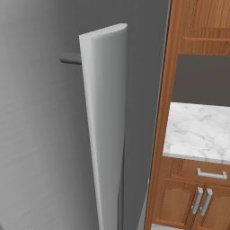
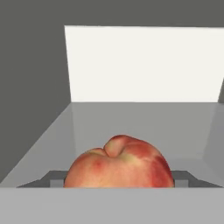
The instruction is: Place the ketchup and condiment bottle from the counter to the top shelf of the fridge. If the existing items in the fridge are on the top shelf, move them to other shelves.
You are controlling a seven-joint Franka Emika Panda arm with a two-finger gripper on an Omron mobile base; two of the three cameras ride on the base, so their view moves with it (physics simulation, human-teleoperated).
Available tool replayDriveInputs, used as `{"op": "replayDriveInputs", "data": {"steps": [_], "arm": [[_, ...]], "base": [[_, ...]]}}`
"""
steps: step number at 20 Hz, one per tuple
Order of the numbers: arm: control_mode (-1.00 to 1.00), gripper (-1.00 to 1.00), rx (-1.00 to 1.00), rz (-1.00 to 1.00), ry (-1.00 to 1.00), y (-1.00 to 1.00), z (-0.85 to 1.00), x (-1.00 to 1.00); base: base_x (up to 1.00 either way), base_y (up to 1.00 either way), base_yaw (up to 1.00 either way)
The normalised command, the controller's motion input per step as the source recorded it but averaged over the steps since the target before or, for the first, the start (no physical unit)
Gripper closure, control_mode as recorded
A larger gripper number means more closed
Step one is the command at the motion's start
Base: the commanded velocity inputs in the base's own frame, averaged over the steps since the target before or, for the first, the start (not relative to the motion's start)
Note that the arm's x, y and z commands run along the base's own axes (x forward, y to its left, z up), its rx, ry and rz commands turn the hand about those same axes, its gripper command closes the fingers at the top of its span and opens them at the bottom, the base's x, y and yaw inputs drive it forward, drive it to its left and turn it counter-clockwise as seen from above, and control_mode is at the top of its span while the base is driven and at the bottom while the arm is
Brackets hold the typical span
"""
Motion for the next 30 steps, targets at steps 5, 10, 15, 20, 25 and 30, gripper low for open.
{"op": "replayDriveInputs", "data": {"steps": [5,10,15,20,25,30], "arm": [[-1.0,1.0,0.01,0.0,-0.07,-0.35,0.46,-1.0],[-1.0,1.0,0.0,0.0,0.01,-0.47,0.36,-1.0],[-1.0,1.0,-0.01,0.0,0.05,-0.31,0.19,-1.0],[-1.0,1.0,-0.05,0.06,0.01,-0.17,-0.36,-1.0],[-1.0,1.0,-0.11,0.13,0.16,0.0,-1.0,-1.0],[-1.0,1.0,-0.13,0.06,0.45,0.0,-1.0,-0.99]], "base": [[0.0,0.0,0.0],[0.0,0.0,0.0],[0.0,0.0,0.0],[0.0,0.0,0.0],[0.0,0.0,0.0],[0.0,0.0,0.0]]}}
